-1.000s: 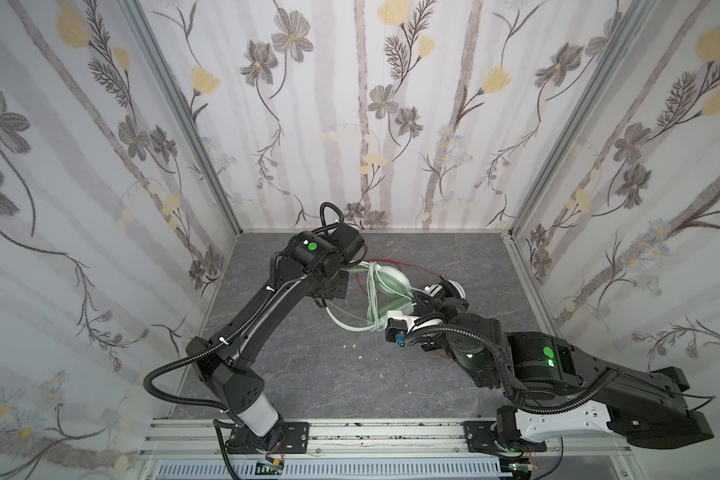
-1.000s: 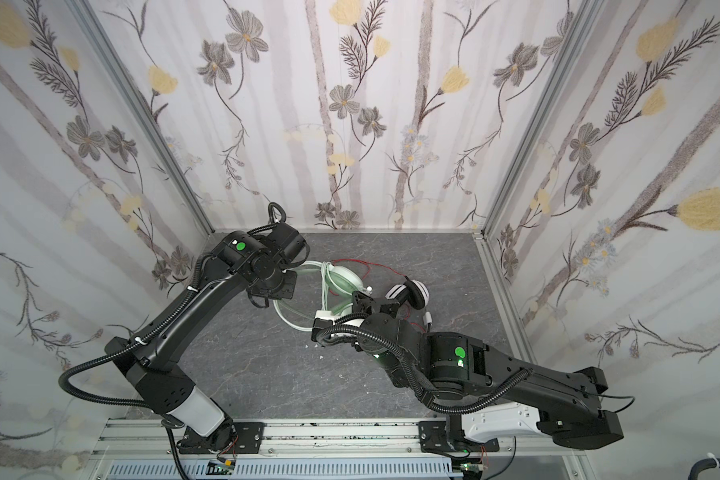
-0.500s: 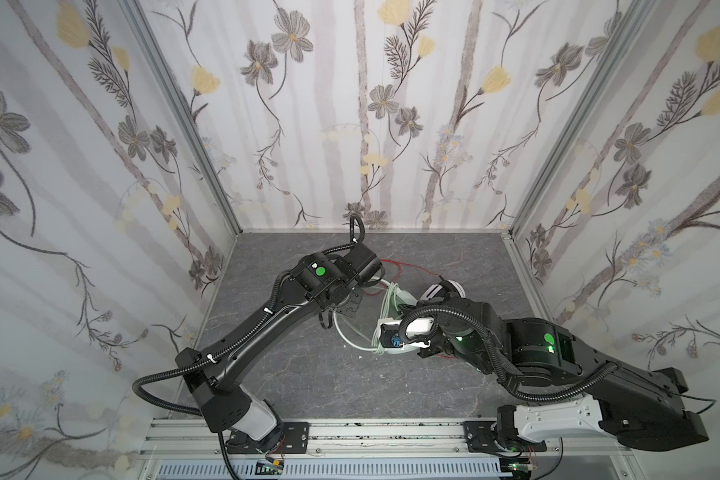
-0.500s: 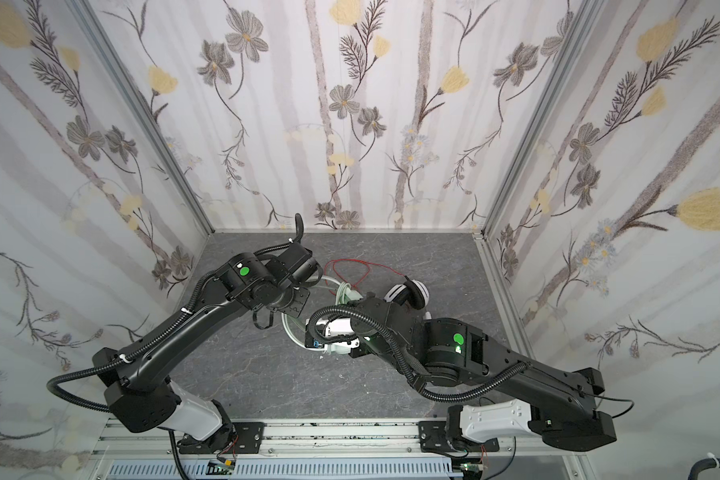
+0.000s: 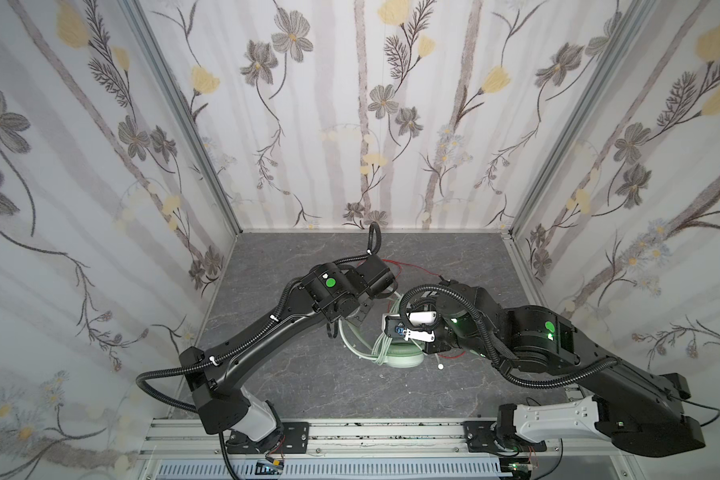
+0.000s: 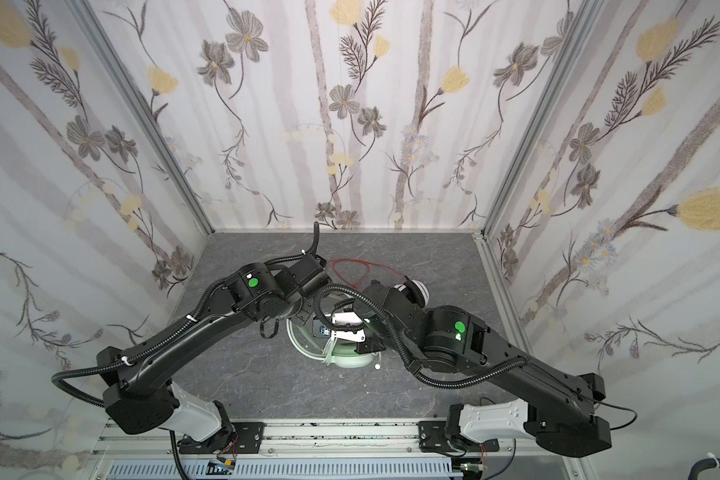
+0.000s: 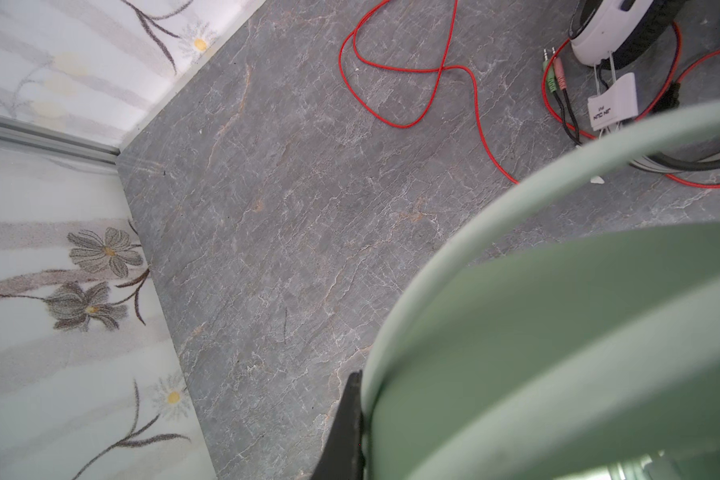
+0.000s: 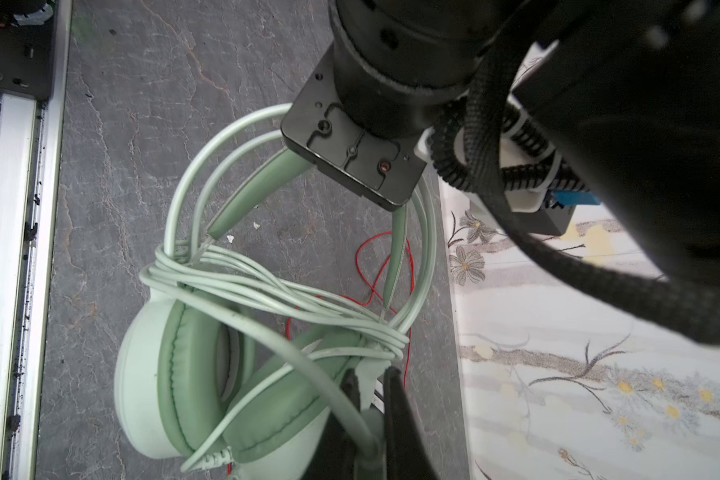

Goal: Wrap the headphones

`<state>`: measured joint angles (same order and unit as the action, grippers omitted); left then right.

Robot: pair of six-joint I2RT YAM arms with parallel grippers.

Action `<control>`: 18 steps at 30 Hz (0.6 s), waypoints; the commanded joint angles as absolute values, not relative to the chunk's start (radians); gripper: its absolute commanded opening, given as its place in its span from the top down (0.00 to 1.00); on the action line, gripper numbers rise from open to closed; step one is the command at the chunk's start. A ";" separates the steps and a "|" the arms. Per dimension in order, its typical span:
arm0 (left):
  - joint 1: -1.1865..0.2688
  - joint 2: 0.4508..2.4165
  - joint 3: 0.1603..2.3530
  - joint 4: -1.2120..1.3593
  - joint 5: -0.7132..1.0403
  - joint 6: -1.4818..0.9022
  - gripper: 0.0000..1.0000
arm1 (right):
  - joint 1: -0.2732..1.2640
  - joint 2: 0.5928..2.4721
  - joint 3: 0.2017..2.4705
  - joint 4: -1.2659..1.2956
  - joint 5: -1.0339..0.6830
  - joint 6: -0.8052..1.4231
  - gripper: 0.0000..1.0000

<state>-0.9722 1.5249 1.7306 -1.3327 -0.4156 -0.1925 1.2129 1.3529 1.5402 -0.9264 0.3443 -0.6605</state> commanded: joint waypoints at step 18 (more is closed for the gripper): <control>-1.066 1.509 1.712 -1.270 -0.341 -0.069 1.00 | 1.037 1.248 1.331 -0.768 0.264 -0.616 1.00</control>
<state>-1.0576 1.5108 1.7107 -1.2900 -0.3702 -0.1017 1.0573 1.2583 1.3418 -0.8410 0.2836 -0.6289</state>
